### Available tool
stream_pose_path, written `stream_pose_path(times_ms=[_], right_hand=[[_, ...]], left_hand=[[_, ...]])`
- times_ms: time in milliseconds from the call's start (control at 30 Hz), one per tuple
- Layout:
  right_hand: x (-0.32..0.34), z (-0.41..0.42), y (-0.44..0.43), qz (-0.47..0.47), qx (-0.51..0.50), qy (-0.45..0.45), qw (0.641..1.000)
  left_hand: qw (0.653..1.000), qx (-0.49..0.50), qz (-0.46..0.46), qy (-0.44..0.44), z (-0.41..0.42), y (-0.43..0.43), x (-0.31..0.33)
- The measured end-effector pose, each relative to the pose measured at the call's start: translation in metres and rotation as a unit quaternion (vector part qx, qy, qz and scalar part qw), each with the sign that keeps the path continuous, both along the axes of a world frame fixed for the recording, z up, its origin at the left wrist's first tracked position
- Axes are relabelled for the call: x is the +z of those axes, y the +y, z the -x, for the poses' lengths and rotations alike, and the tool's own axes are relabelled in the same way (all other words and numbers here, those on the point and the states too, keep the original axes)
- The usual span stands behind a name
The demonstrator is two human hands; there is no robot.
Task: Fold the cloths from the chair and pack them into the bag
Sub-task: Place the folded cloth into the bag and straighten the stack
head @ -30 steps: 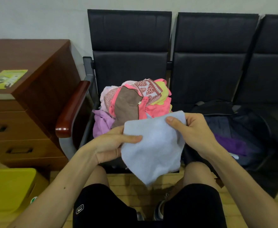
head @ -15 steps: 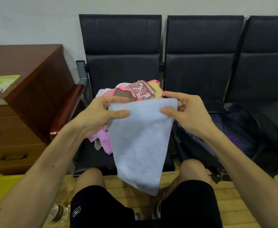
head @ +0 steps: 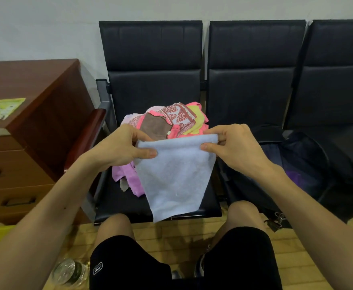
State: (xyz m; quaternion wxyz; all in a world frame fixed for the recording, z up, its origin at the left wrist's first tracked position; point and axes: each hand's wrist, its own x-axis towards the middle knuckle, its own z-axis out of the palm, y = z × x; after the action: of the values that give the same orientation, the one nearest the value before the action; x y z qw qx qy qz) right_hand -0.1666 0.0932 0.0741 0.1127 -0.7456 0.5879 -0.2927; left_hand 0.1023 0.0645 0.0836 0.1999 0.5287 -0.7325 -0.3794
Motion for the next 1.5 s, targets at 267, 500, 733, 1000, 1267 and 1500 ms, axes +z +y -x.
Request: stream_pose_path(times_ms=[267, 500, 733, 1000, 1267, 1500], right_hand=[[-0.006, 0.007, 0.000, -0.007, -0.017, 0.082, 0.996], [-0.013, 0.020, 0.005, -0.062, 0.047, 0.037, 0.996], [-0.019, 0.035, 0.018, -0.255, 0.114, -0.219, 0.935], [-0.056, 0.001, 0.033, -0.342, 0.031, -0.624, 0.702], [-0.109, -0.009, 0.059, -0.446, 0.138, -0.569, 0.677], [-0.063, -0.025, 0.056, -0.359, 0.105, -0.568, 0.733]], left_hand=[[0.995, 0.004, 0.051, -0.088, 0.000, -0.002, -0.007], [0.989, 0.000, 0.116, -0.094, 0.002, 0.010, -0.011], [0.986, -0.015, 0.005, 0.164, 0.011, 0.035, -0.015], [0.939, 0.114, 0.032, 0.322, 0.057, 0.036, -0.034], [0.947, 0.240, 0.107, 0.185, 0.033, 0.004, -0.049], [0.836, 0.276, -0.237, 0.410, 0.029, 0.010, -0.092]])
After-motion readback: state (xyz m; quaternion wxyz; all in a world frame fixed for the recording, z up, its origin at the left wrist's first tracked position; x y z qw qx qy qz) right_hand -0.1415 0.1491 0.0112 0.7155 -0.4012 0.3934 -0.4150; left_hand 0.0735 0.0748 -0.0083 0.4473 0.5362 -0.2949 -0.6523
